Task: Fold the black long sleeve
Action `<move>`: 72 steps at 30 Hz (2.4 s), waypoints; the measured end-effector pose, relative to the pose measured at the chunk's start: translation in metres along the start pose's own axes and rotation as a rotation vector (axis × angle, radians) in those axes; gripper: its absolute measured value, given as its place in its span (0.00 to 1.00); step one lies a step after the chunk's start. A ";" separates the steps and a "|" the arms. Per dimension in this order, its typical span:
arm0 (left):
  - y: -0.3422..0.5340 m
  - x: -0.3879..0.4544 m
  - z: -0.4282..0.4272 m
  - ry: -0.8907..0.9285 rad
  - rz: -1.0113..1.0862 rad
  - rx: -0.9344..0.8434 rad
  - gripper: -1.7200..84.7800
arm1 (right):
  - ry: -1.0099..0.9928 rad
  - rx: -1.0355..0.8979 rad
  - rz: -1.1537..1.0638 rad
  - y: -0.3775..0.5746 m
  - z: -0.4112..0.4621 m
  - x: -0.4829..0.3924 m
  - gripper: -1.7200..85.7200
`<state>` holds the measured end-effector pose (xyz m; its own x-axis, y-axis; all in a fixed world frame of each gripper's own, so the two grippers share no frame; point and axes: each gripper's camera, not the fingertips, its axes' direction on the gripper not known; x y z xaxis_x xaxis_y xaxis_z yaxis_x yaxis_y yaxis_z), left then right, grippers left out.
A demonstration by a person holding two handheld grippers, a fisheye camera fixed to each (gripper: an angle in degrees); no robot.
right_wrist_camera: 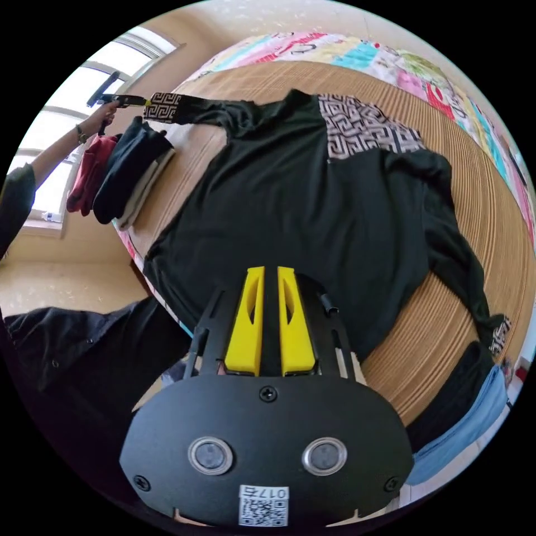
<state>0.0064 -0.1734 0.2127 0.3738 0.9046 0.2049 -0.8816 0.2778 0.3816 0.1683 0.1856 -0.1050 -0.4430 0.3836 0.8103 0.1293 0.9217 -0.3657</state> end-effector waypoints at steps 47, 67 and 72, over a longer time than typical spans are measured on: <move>0.053 0.064 0.279 0.542 -0.223 0.234 0.08 | -0.397 0.986 0.994 0.007 -0.246 0.151 0.14; 0.095 0.003 0.283 0.648 -0.226 0.384 0.09 | -0.041 0.863 1.145 0.008 -0.446 0.142 0.12; 0.127 0.032 0.278 0.652 -0.172 0.380 0.09 | 0.160 0.625 1.250 -0.054 -0.504 0.208 0.09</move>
<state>-0.0137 -0.1987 0.5184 0.1476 0.8991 -0.4121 -0.6229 0.4081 0.6674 0.5165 0.2446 0.3139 -0.2203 0.9605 -0.1698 -0.0716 -0.1895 -0.9793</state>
